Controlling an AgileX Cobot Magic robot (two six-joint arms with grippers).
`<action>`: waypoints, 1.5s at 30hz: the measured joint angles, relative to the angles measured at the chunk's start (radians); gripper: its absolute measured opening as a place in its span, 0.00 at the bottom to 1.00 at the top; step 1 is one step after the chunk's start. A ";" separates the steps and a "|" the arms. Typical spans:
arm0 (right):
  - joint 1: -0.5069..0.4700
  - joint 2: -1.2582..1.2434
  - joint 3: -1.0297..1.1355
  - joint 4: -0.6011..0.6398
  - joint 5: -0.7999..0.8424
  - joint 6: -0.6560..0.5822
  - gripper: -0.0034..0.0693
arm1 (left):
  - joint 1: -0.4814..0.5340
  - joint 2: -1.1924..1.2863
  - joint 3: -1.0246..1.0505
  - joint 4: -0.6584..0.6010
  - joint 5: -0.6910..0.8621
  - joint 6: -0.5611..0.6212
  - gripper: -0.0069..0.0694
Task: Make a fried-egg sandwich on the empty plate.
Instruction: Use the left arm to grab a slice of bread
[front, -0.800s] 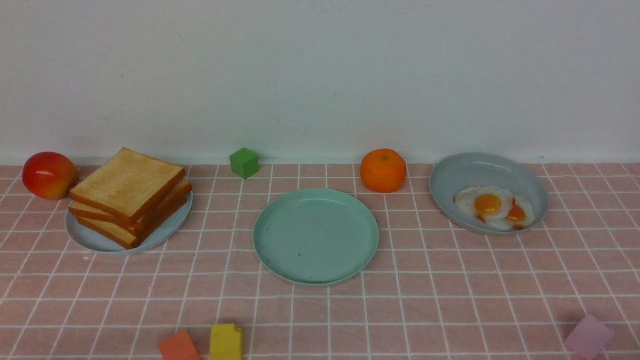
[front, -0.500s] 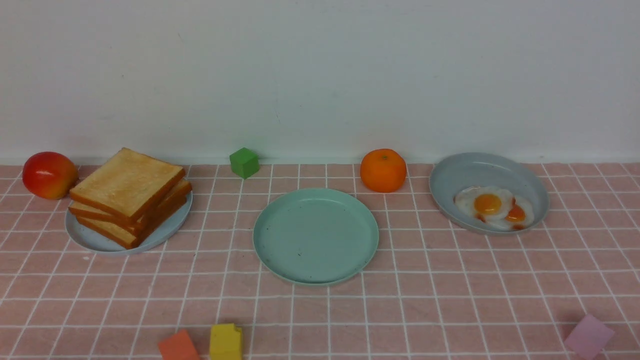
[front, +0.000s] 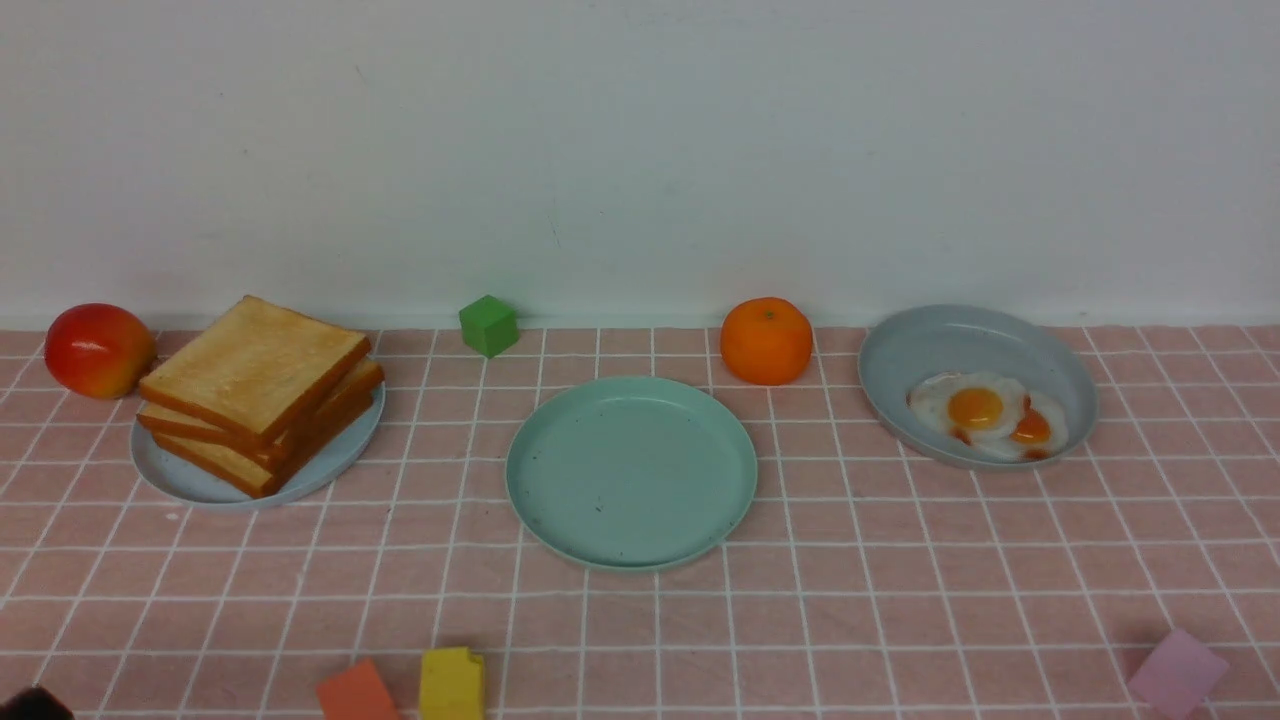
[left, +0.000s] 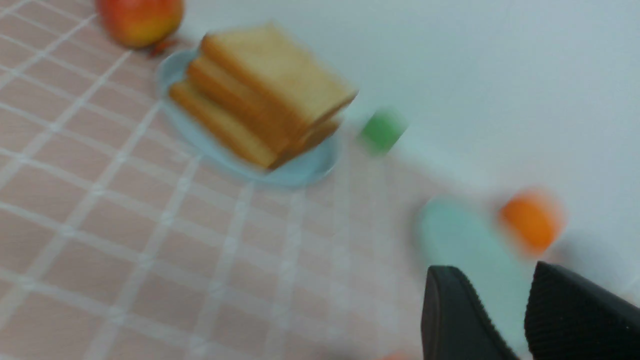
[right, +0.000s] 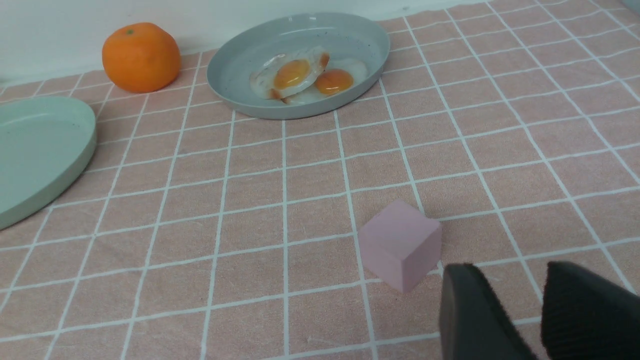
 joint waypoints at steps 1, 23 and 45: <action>0.000 0.000 0.000 0.000 0.000 0.000 0.38 | 0.000 0.000 0.000 -0.022 -0.019 -0.014 0.40; 0.000 0.000 0.000 0.000 0.000 0.000 0.38 | -0.019 0.633 -0.641 -0.091 0.487 0.322 0.07; 0.098 0.143 -0.432 0.417 0.227 -0.032 0.38 | -0.151 1.061 -0.997 0.061 0.807 0.395 0.07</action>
